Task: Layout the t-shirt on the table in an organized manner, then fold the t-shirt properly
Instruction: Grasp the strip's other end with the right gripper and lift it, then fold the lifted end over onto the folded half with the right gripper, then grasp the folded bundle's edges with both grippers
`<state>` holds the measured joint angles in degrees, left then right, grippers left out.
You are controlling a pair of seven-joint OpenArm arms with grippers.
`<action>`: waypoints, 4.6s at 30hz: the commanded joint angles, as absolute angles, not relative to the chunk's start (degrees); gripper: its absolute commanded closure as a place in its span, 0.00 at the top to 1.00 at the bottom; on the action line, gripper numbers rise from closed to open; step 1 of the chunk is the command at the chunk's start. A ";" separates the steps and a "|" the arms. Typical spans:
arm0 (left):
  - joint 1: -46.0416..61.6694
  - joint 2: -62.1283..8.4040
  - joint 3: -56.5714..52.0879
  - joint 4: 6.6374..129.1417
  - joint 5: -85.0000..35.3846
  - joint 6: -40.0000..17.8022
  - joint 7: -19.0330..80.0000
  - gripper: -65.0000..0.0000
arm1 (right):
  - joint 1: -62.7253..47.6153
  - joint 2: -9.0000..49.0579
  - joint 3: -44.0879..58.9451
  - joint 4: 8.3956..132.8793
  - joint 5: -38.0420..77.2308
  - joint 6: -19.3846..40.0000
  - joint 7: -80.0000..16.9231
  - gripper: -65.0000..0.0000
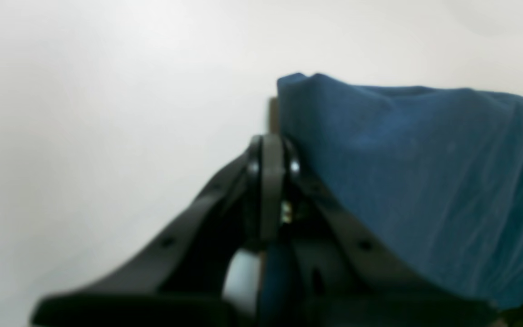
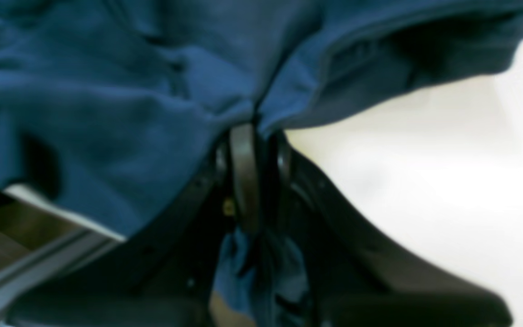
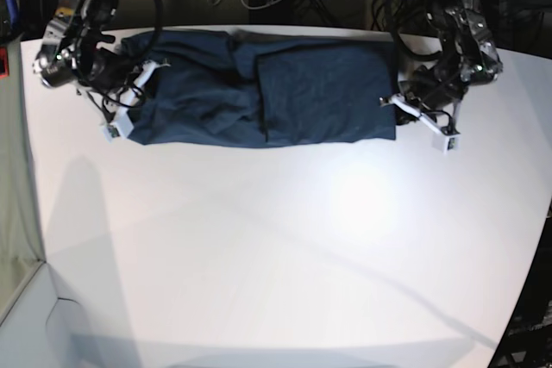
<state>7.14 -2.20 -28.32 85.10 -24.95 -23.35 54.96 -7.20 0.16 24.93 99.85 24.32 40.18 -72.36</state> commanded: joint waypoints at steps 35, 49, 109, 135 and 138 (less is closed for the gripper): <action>7.78 -2.86 -28.35 85.05 -23.08 -22.73 56.84 0.00 | -6.11 -7.52 0.31 111.69 41.27 40.00 -74.51 0.00; 7.69 -2.59 -28.35 85.14 -23.08 -22.73 56.92 0.00 | -2.07 -7.43 -10.51 111.43 40.22 40.00 -74.51 0.00; 12.09 -6.73 -45.05 102.64 -13.85 -23.16 57.54 0.00 | 10.95 -7.69 -36.18 91.21 25.54 40.00 -61.32 0.30; 12.00 -6.90 -45.05 102.55 -13.93 -23.25 57.54 0.01 | 1.89 0.48 -12.18 103.87 25.54 40.00 -61.41 0.49; 12.09 -8.13 -44.70 102.64 -13.93 -23.25 57.54 0.01 | -0.04 -0.31 -13.67 103.78 25.54 40.00 -61.23 0.49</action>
<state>12.49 -7.07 -44.45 101.67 -13.58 -23.20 58.48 -1.28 0.32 -13.45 102.80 24.29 40.07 -62.98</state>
